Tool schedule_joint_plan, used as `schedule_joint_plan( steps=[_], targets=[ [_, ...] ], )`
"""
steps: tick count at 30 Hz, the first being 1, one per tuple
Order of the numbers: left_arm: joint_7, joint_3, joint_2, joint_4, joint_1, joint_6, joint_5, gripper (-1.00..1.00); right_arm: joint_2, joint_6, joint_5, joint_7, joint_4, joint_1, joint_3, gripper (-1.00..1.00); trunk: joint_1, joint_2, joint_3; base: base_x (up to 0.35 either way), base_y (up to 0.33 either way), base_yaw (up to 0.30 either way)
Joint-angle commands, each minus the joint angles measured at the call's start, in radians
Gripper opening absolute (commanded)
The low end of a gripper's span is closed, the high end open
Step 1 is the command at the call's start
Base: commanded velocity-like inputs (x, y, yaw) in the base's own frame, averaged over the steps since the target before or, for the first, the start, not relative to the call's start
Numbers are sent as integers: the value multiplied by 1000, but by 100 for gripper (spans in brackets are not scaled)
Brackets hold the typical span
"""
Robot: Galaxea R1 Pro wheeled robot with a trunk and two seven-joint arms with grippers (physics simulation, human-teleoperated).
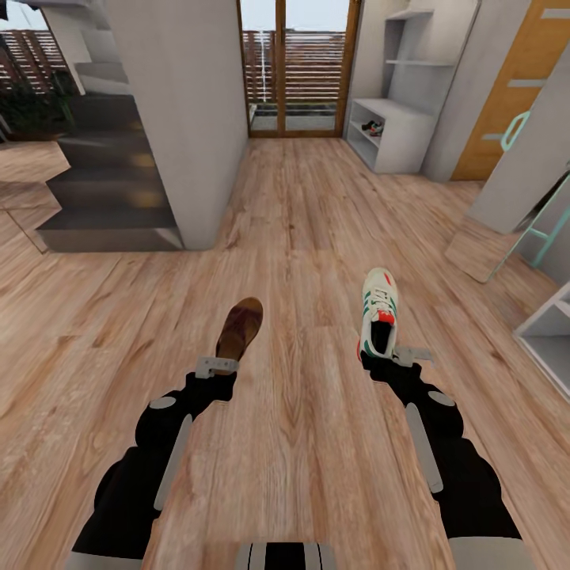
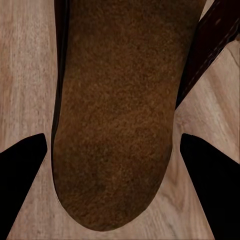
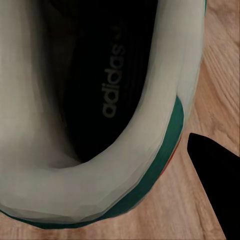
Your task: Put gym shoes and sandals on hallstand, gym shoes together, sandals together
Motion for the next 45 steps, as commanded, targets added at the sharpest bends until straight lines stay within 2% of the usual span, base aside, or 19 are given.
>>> schedule_joint_plan(
  steps=[1,33,45],
  targets=[
    [-6,1,0,-1,0,5,-4,-100,1,5,-10,-4,-1,0,-1,-100,0,0,0,333,0,0],
    [-6,0,0,-1,-1,5,-4,-100,1,5,-10,-4,-1,0,-1,-100,0,0,36,333,0,0],
    [-6,0,0,-1,0,5,-4,-100,1,5,-10,-4,-1,0,-1,-100,0,0,37,333,0,0]
  ],
)
